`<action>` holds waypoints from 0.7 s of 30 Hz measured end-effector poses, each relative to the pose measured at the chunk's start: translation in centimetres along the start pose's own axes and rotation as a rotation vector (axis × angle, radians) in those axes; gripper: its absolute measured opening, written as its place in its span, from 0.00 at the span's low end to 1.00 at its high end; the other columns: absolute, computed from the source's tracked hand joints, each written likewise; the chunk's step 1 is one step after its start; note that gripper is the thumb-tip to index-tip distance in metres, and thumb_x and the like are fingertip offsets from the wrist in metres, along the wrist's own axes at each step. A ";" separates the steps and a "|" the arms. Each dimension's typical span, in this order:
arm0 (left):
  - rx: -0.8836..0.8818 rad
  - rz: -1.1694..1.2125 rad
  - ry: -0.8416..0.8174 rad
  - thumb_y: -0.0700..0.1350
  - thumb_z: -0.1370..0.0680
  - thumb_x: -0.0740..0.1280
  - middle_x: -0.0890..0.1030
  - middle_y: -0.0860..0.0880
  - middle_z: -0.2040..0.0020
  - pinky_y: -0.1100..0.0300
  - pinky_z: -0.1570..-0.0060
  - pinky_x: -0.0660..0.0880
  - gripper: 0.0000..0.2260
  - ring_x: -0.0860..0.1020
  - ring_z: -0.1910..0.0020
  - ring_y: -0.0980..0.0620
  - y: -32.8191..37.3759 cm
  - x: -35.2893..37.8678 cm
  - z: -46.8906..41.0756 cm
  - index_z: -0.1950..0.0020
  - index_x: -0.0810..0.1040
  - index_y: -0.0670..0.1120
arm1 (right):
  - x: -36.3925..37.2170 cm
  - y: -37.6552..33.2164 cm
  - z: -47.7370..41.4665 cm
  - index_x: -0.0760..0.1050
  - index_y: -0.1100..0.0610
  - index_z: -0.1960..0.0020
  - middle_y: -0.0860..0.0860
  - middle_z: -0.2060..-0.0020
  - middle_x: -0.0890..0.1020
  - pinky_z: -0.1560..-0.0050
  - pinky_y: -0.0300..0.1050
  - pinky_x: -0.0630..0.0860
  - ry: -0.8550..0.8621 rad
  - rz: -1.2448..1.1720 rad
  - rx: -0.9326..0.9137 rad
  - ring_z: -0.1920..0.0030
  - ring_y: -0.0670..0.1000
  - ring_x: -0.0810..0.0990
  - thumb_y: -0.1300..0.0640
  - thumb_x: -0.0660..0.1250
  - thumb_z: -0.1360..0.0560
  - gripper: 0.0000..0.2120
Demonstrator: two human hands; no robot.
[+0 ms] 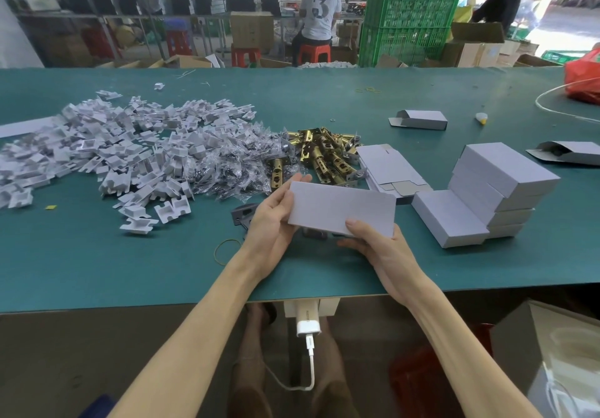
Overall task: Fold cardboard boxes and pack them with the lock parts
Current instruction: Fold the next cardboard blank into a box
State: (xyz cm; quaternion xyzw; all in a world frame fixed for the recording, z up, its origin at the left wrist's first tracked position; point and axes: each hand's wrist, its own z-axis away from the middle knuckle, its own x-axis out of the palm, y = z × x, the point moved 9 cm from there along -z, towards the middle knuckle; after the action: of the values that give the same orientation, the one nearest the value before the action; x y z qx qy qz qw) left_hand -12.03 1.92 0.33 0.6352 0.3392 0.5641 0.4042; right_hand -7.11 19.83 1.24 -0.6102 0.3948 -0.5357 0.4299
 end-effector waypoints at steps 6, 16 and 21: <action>0.029 0.042 -0.024 0.45 0.19 0.64 0.78 0.51 0.27 0.61 0.40 0.78 0.25 0.77 0.30 0.54 0.6 0.5 0.3 0.22 0.70 0.43 | 0.0 -0.1 0.0 0.79 0.54 0.39 0.54 0.45 0.85 0.49 0.43 0.82 -0.009 -0.026 -0.006 0.46 0.52 0.84 0.56 0.73 0.25 0.15; 0.019 -0.105 -0.036 0.53 0.18 0.62 0.79 0.59 0.30 0.57 0.41 0.80 0.23 0.79 0.34 0.56 0.3 1.3 0.8 0.22 0.71 0.52 | -0.2 -0.1 -0.1 0.78 0.53 0.39 0.51 0.48 0.85 0.49 0.44 0.82 -0.002 -0.060 0.005 0.45 0.52 0.84 0.55 0.72 0.27 0.16; -0.026 -0.124 -0.090 0.50 0.13 0.58 0.81 0.61 0.33 0.56 0.37 0.78 0.17 0.80 0.35 0.56 -0.2 1.5 0.9 0.23 0.71 0.56 | -0.5 0.1 0.0 0.75 0.55 0.36 0.52 0.45 0.84 0.47 0.47 0.82 0.052 -0.032 0.021 0.43 0.52 0.82 0.54 0.75 0.26 0.21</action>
State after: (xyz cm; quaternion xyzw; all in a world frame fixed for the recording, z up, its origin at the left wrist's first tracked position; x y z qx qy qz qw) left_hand -10.96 3.23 0.74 0.6323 0.3519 0.5133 0.4614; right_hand -7.21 20.21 0.98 -0.5979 0.3903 -0.5623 0.4172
